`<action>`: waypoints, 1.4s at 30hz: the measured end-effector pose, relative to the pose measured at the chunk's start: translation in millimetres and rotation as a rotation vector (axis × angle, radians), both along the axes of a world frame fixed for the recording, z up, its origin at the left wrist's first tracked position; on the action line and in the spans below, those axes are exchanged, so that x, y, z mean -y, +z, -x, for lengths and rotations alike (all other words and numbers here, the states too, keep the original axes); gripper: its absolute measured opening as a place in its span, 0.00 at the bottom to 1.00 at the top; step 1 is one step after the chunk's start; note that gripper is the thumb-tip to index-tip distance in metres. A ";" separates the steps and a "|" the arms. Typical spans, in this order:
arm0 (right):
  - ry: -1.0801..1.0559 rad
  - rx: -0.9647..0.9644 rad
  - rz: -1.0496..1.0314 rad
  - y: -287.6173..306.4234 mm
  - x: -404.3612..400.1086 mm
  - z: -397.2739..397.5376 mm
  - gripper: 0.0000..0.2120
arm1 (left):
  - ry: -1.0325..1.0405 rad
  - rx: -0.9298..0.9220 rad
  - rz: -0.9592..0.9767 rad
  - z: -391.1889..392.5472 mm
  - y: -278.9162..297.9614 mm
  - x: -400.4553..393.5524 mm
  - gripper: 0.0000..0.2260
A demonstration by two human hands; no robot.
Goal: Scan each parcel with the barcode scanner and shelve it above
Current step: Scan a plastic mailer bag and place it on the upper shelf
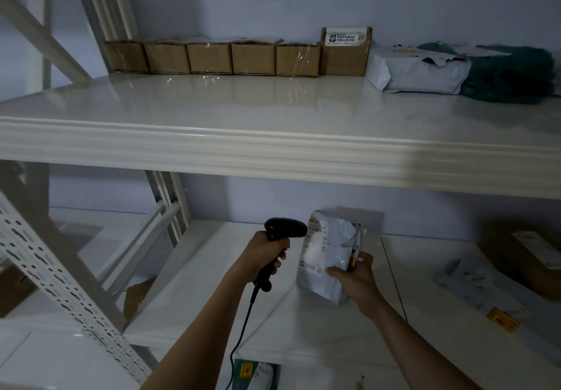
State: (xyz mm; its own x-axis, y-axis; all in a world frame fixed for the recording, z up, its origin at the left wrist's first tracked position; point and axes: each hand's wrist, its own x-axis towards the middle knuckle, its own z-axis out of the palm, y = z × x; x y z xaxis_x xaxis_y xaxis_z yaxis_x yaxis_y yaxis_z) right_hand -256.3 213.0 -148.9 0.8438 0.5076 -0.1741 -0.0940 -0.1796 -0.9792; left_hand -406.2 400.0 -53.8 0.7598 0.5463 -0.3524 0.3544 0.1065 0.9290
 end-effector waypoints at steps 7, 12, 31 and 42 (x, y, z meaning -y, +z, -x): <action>-0.009 -0.013 -0.006 1.6 0.9 0.3 0.36 | 0.015 -0.017 0.015 0.3 -5.2 -1.6 0.06; -0.022 0.010 0.008 0.2 1.5 0.2 0.33 | -0.003 -0.005 0.019 1.2 -3.4 -1.4 0.05; -0.036 -0.049 0.048 0.5 1.3 0.5 0.35 | 0.021 0.002 0.017 1.6 -15.5 -10.0 0.06; -0.106 -0.260 -0.040 14.8 12.8 -5.4 0.16 | 0.300 -0.178 0.009 6.0 -112.2 -20.1 0.05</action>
